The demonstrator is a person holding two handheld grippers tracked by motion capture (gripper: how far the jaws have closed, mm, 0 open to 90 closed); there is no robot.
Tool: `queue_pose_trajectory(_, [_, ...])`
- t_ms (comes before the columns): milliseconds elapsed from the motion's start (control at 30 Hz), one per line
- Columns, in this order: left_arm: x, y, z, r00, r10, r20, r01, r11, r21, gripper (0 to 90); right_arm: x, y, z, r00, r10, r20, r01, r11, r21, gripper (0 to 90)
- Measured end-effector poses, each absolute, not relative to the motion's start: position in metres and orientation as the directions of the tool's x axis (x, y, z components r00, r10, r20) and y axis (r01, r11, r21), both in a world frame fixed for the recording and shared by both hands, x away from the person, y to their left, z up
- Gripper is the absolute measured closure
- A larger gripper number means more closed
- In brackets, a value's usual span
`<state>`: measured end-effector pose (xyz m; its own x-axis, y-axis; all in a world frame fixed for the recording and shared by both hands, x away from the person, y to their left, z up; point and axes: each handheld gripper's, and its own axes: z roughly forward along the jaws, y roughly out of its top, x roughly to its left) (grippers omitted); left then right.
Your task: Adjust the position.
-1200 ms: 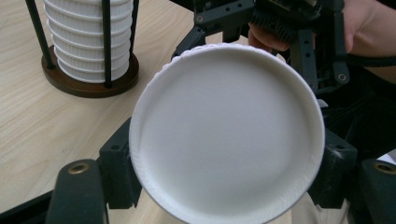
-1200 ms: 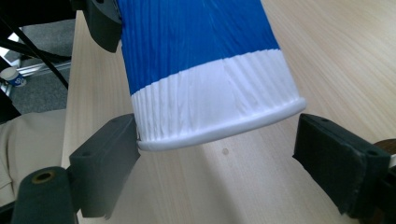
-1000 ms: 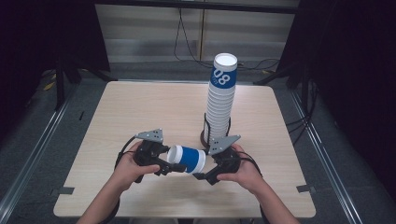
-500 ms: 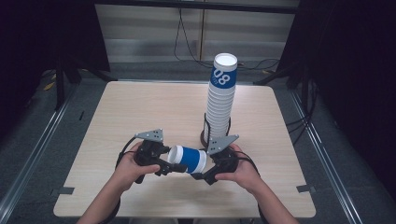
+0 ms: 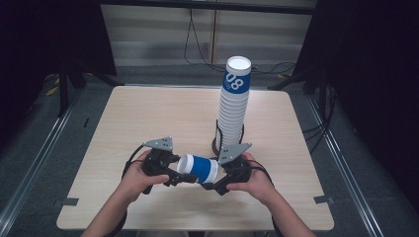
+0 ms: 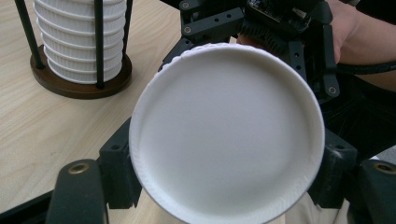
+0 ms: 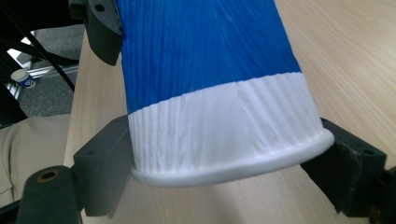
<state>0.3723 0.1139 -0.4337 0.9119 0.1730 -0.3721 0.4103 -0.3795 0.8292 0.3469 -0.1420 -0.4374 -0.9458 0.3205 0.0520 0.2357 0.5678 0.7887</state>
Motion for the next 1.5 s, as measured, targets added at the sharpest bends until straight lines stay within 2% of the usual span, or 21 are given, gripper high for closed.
queue_pose_trajectory(667, [0.3726,0.1146,-0.4338,0.914,0.172,-0.367,0.405,-0.384,0.829,26.7,0.346,-0.144,-0.4375,-0.947,0.317,0.043,0.224,0.561,0.797,20.3])
queue_pose_trajectory(1500, [0.3672,0.1071,-0.428,0.959,0.2,-0.201,0.278,-0.513,0.812,22.6,0.347,-0.1518,-0.4362,-0.943,0.33,0.045,0.241,0.581,0.777,21.4])
